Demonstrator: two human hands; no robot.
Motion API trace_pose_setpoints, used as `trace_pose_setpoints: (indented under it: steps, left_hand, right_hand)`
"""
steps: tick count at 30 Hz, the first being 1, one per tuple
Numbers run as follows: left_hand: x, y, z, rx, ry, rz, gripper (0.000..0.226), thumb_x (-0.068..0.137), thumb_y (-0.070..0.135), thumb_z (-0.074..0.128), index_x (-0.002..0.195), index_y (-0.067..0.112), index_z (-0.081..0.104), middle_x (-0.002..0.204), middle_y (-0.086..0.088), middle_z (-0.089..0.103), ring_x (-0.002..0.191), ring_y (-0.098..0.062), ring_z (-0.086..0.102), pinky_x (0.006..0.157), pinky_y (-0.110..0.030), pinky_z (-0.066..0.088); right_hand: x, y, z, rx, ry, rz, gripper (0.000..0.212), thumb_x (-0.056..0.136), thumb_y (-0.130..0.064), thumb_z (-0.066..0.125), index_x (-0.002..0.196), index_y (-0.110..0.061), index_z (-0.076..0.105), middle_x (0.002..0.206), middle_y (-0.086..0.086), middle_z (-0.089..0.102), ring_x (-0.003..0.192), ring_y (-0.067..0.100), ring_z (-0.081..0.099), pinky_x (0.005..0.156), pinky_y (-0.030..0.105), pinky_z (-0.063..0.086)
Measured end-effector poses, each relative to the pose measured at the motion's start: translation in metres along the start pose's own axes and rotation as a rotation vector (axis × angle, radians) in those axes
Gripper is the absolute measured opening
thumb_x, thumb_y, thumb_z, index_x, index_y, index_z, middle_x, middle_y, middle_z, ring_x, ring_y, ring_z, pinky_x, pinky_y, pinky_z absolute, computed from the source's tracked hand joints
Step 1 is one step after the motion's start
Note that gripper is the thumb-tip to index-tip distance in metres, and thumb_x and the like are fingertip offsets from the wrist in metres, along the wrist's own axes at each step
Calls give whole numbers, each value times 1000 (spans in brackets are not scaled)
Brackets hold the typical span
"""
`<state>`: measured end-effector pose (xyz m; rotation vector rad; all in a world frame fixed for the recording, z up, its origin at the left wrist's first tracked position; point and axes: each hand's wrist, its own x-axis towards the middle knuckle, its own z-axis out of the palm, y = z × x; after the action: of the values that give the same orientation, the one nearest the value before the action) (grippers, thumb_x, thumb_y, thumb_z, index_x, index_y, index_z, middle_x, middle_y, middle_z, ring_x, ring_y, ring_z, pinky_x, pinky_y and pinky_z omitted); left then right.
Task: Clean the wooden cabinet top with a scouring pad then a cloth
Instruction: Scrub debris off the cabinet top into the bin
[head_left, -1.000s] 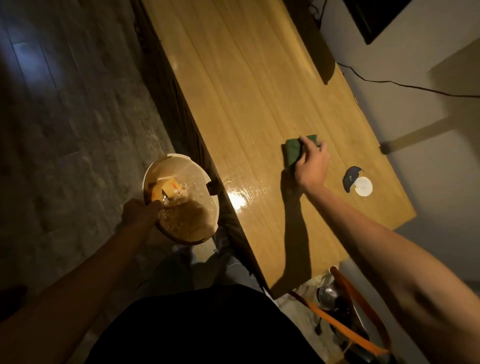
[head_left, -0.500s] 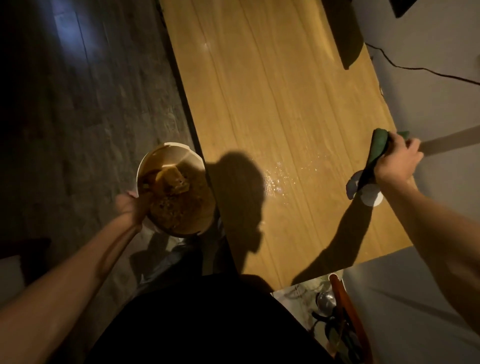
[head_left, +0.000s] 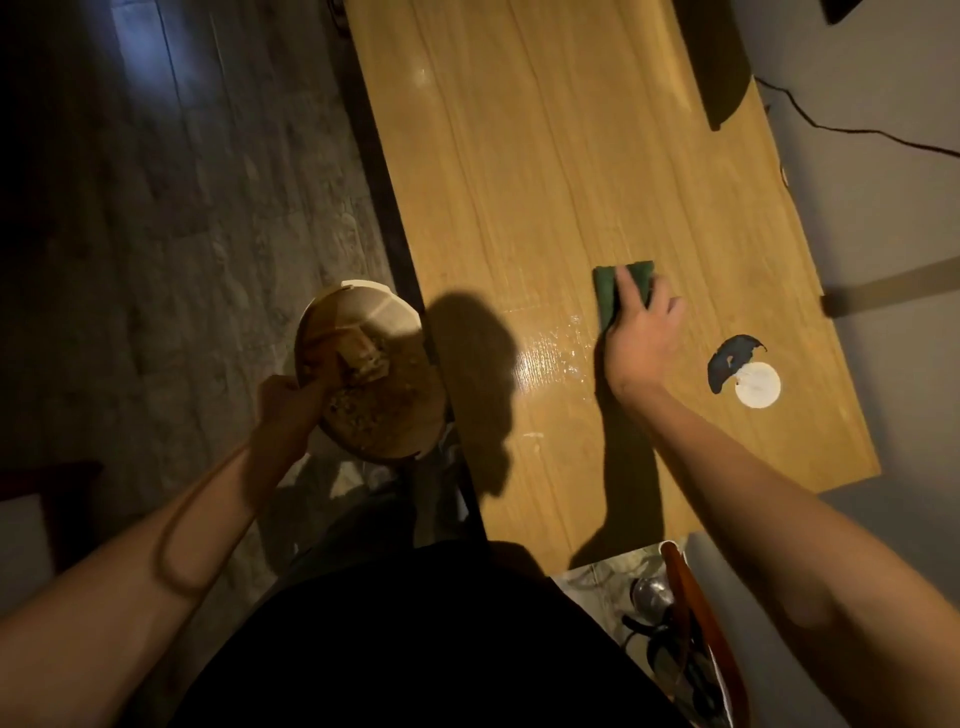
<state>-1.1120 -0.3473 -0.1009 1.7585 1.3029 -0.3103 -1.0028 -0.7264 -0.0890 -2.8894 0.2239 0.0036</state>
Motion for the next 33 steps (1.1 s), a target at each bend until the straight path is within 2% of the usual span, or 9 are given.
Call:
trace_pose_setpoints:
  steps: [4, 6, 9, 12, 15, 19, 21, 27, 33]
  left_hand:
    - [7, -4, -7, 78, 19, -24, 54, 72, 46, 81, 101, 3, 66, 102, -15, 66, 96, -32, 63, 85, -48, 57]
    - [6, -4, -11, 66, 6, -6, 55, 71, 51, 80, 98, 6, 65, 100, -14, 66, 97, -33, 64, 85, -47, 57]
    - [5, -3, -19, 64, -2, 13, 55, 68, 54, 82, 96, 10, 64, 96, -10, 64, 92, -28, 63, 78, -42, 56]
    - [3, -4, -27, 72, -28, 22, 53, 69, 45, 82, 101, 8, 64, 100, -10, 65, 91, -27, 62, 73, -40, 55]
    - [3, -7, -31, 105, -56, 44, 43, 74, 39, 78, 101, 9, 65, 97, -12, 67, 88, -29, 64, 71, -39, 55]
    - [0, -9, -28, 116, -67, 51, 40, 73, 35, 77, 99, 7, 66, 95, -13, 67, 88, -30, 65, 64, -34, 50]
    - [-2, -9, -25, 124, -57, 47, 44, 73, 36, 78, 101, 5, 66, 98, -15, 68, 91, -32, 65, 63, -33, 48]
    - [-5, -17, -17, 136, -32, 14, 60, 65, 49, 84, 101, 3, 69, 98, -15, 69, 92, -33, 67, 75, -44, 58]
    - [-7, -28, -12, 115, -6, 4, 54, 72, 47, 81, 99, 2, 66, 95, -15, 63, 86, -32, 61, 70, -39, 51]
  right_hand:
    - [-38, -81, 21, 77, -33, -98, 65, 89, -3, 64, 147, -27, 49, 143, 11, 49, 102, 29, 48, 75, 29, 38]
    - [-59, -124, 27, 147, -115, -206, 63, 87, -5, 68, 143, -29, 54, 137, 8, 55, 100, 26, 51, 73, 27, 43]
    - [-86, -178, 42, 216, -155, -426, 33, 94, -27, 68, 127, -29, 64, 119, 6, 64, 93, 27, 60, 67, 36, 56]
    - [-118, -207, 63, 118, -275, -707, 42, 92, -26, 68, 133, -19, 61, 131, 9, 59, 107, 36, 59, 73, 46, 58]
    - [-134, -214, 65, 184, -310, -659, 50, 91, -29, 70, 139, -22, 57, 137, 9, 55, 113, 37, 53, 76, 47, 57]
    - [-119, -198, 38, 346, -265, -493, 36, 95, -33, 67, 131, -29, 63, 126, 6, 60, 103, 29, 58, 77, 38, 56]
    - [-101, -175, 21, 379, -257, -439, 48, 91, -25, 72, 137, -31, 58, 133, 7, 56, 112, 29, 54, 85, 39, 54]
    - [-25, -61, -29, 266, -49, -105, 54, 94, 0, 50, 144, -21, 56, 144, 17, 48, 128, 34, 45, 101, 30, 32]
    - [30, 76, -56, 128, 29, 124, 55, 96, 1, 51, 144, -25, 53, 147, 14, 43, 134, 35, 40, 112, 48, 35]
